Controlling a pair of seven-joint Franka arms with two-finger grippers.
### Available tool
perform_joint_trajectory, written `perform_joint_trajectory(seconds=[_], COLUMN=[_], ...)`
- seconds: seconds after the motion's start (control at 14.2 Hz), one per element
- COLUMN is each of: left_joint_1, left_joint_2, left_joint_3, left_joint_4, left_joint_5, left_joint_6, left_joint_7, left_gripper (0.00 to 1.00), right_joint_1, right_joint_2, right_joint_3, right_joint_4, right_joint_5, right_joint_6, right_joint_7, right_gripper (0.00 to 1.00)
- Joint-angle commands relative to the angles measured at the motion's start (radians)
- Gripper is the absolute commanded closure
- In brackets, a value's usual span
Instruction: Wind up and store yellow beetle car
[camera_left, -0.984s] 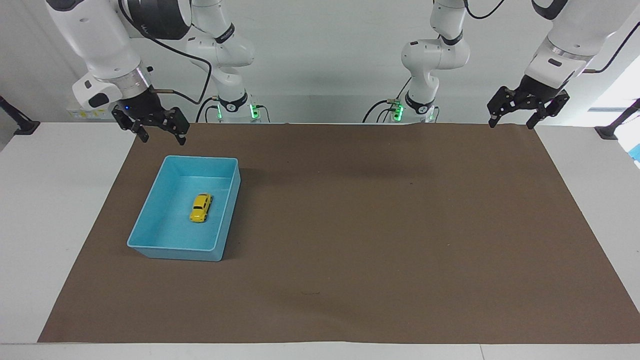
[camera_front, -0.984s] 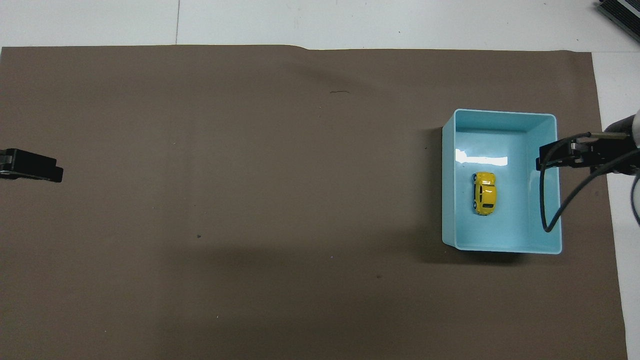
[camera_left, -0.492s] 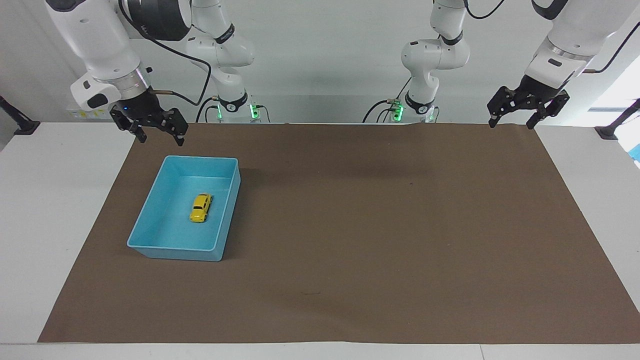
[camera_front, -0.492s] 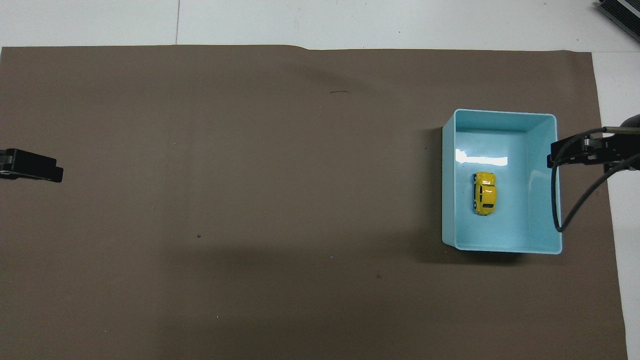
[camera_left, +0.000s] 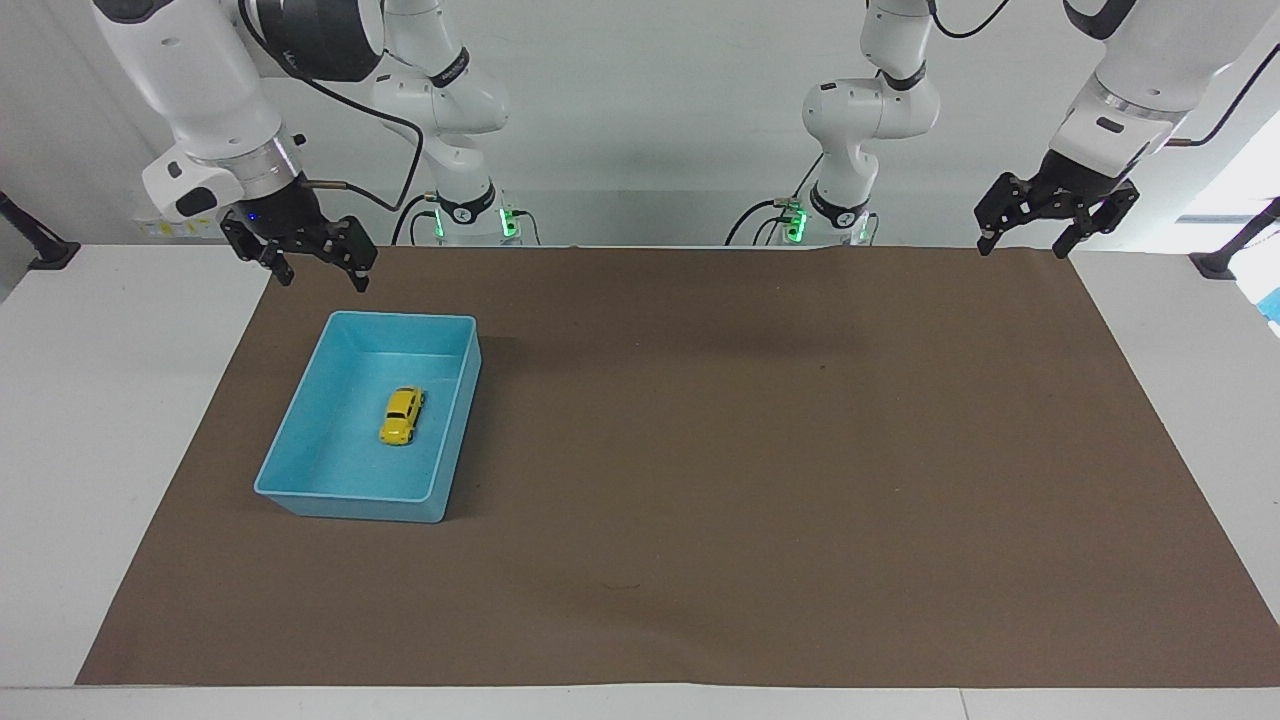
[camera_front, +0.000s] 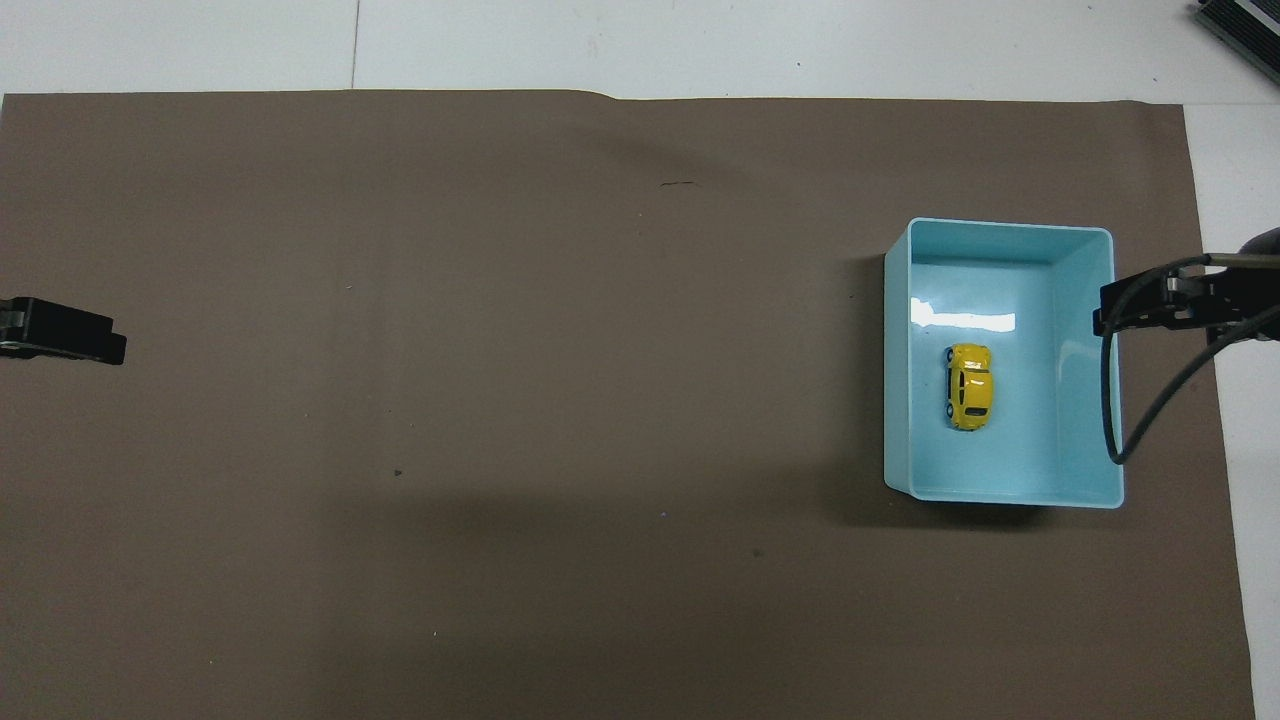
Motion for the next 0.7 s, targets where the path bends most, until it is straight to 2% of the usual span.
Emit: perform_joint_trajectory(seconds=[0.0, 0.63], left_joint_1=[0.001, 0.001], left_joint_2=[-0.001, -0.001], left_joint_3=[0.0, 0.0], left_joint_4=[0.012, 0.012], left_joint_5=[-0.005, -0.005], left_joint_6=[-0.019, -0.019], left_joint_7=[-0.007, -0.007], left_gripper=[0.0, 0.0], right_joint_1=[-0.007, -0.007], right_joint_2=[0.01, 0.008], right_joint_3=[0.01, 0.01], right_joint_4=[0.017, 0.014], right_joint_5=[-0.015, -0.013], right_joint_6=[-0.006, -0.004], right_joint_7=[0.008, 0.014], right_gripper=[0.0, 0.0])
